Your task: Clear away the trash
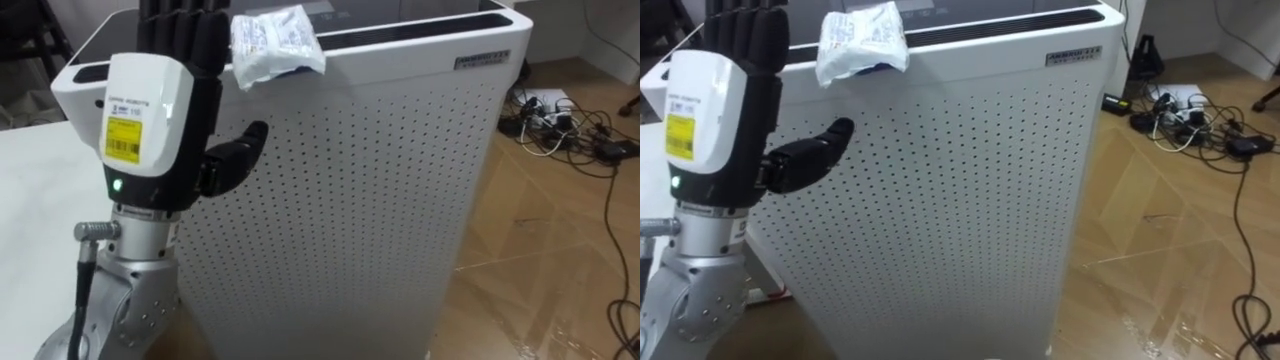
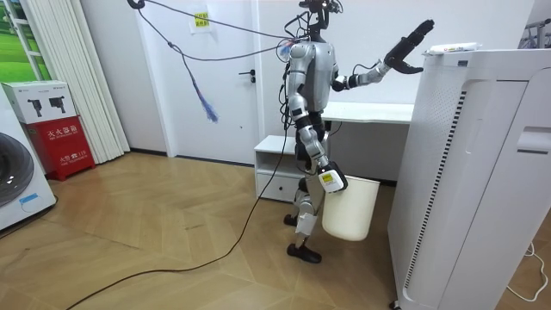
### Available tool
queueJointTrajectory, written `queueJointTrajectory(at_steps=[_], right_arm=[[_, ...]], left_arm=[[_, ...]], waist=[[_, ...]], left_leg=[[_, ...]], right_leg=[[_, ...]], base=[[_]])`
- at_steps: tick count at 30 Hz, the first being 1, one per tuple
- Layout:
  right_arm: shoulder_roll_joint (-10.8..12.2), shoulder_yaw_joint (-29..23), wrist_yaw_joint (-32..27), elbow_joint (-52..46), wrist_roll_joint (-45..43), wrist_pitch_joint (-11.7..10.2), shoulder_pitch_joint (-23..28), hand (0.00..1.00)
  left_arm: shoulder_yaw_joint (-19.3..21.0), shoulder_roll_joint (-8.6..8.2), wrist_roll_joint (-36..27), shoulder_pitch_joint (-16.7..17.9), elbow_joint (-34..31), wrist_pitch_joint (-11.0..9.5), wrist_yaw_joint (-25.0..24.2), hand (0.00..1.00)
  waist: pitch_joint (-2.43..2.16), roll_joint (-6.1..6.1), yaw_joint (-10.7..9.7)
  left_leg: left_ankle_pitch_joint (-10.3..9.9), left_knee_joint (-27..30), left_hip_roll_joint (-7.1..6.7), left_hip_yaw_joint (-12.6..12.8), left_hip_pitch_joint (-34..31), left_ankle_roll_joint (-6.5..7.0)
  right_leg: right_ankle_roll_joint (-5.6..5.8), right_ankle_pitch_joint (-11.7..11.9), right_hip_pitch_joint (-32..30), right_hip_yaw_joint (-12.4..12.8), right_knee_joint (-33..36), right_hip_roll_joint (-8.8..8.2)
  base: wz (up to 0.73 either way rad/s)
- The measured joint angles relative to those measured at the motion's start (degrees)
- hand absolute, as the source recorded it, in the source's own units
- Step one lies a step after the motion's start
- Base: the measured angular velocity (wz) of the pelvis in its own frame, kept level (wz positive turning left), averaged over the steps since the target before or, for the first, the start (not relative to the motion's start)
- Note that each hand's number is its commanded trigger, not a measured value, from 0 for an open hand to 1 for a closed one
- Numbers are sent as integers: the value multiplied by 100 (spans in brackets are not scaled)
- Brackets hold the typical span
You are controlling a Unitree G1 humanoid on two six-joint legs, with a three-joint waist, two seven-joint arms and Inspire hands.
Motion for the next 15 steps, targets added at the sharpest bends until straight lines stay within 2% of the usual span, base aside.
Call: queueJointTrajectory(at_steps=[6,10,15], right_arm=[[0,-9,-11,-2,-3,57,-11,100],[4,-5,-77,-1,-1,73,-14,100],[-3,-9,-155,-1,35,121,-5,100]], left_arm=[[-1,124,-8,-16,7,288,-310,0],[-13,122,-34,-255,351,406,-411,0],[-14,126,-140,-301,489,508,-476,0]], waist=[[-10,-8,8],[-6,-2,-13],[-9,37,-101]], left_leg=[[0,0,5,-2,-18,0],[0,-7,5,4,36,0],[0,-5,6,94,78,0]], right_leg=[[-2,2,-17,-13,1,0],[-2,5,40,4,-11,3],[-2,5,67,18,-12,2]], base=[[1],[0],[-2]])
